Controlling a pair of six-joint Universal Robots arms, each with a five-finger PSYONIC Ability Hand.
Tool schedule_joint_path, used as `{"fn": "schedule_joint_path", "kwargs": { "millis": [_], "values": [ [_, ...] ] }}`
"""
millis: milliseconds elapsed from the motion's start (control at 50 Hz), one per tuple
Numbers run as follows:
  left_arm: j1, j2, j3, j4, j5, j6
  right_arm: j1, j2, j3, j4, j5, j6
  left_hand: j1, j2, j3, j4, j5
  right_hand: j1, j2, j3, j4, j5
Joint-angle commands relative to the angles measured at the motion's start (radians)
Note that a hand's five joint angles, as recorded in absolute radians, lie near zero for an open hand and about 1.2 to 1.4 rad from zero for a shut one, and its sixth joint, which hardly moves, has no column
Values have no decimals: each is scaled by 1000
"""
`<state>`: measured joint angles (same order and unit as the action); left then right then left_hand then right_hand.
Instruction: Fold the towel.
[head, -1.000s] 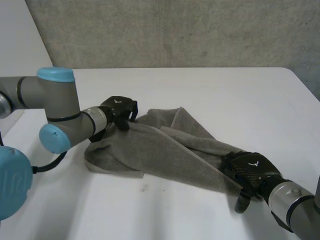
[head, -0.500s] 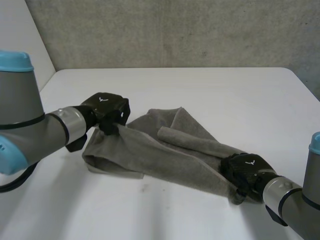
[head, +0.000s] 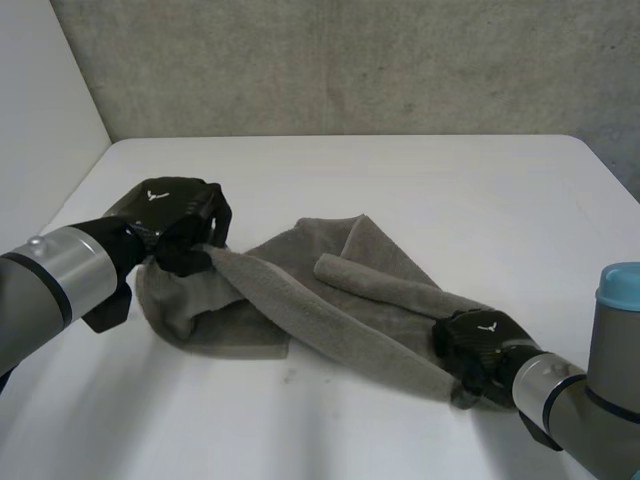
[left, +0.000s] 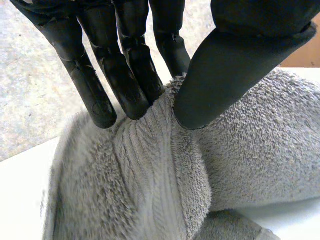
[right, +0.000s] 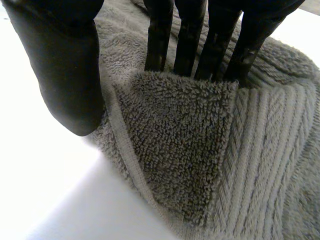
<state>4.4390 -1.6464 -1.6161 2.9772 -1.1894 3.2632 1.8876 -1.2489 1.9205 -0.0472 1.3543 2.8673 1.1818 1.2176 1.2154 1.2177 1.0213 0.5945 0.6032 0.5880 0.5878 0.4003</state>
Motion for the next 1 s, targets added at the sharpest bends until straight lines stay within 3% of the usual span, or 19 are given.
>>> {"fn": "schedule_joint_path", "kwargs": {
  "millis": [20,40,80,320,420,460,480,520,540,560,580,620,660,720,800,900,1000],
  "values": [
    [19,0,12,3,1,-8,25,8,-15,-3,3,-3,214,179,181,179,200,445,437,452,452,465],
    [23,-1,15,14,1,-8,24,6,-32,1,5,-3,214,179,181,179,200,747,738,753,754,767],
    [25,-7,18,31,1,-8,24,-3,-50,6,5,-5,214,179,181,179,200,801,793,808,808,821],
    [29,-141,142,178,-16,-5,24,-78,-356,150,16,-68,214,179,181,179,200,802,793,808,808,821],
    [26,-265,321,193,-21,-4,36,25,-630,274,19,-140,214,179,181,179,200,802,793,808,808,821],
    [23,-375,514,200,-67,-4,47,158,-899,338,28,-180,214,179,181,179,200,802,793,808,808,821],
    [23,-375,515,200,-67,-4,47,158,-900,339,28,-180,214,179,181,179,200,802,793,808,808,821],
    [19,-491,759,203,-145,-10,51,309,-1247,346,63,-200,214,179,181,179,200,802,793,808,808,821],
    [19,-492,760,203,-145,-10,51,310,-1249,346,63,-200,214,179,181,179,200,802,793,808,808,821],
    [13,-542,894,207,-180,-11,53,386,-1437,336,92,-201,214,179,181,179,200,802,793,808,808,821],
    [7,-584,1018,218,-208,-14,53,387,-1439,336,92,-201,214,179,181,179,200,802,793,808,808,821],
    [-4,-616,1120,227,-229,-20,61,529,-1787,282,118,-181,214,179,181,179,200,802,793,808,808,821],
    [-16,-630,1186,232,-242,-37,59,557,-1843,247,123,-149,214,179,181,179,200,802,793,808,808,821],
    [-21,-624,1200,230,-246,-106,70,537,-1804,202,118,-94,214,179,181,179,200,802,793,808,808,821],
    [-23,-596,1139,217,-240,-186,82,488,-1678,265,105,-105,214,179,181,179,200,802,793,808,808,821],
    [-21,-495,784,233,-231,-215,88,441,-1418,348,40,-173,214,179,181,179,200,802,793,808,808,821],
    [-21,-452,561,304,-230,-208,91,421,-1263,368,43,-226,214,179,181,179,200,802,793,808,808,821]
  ]
}}
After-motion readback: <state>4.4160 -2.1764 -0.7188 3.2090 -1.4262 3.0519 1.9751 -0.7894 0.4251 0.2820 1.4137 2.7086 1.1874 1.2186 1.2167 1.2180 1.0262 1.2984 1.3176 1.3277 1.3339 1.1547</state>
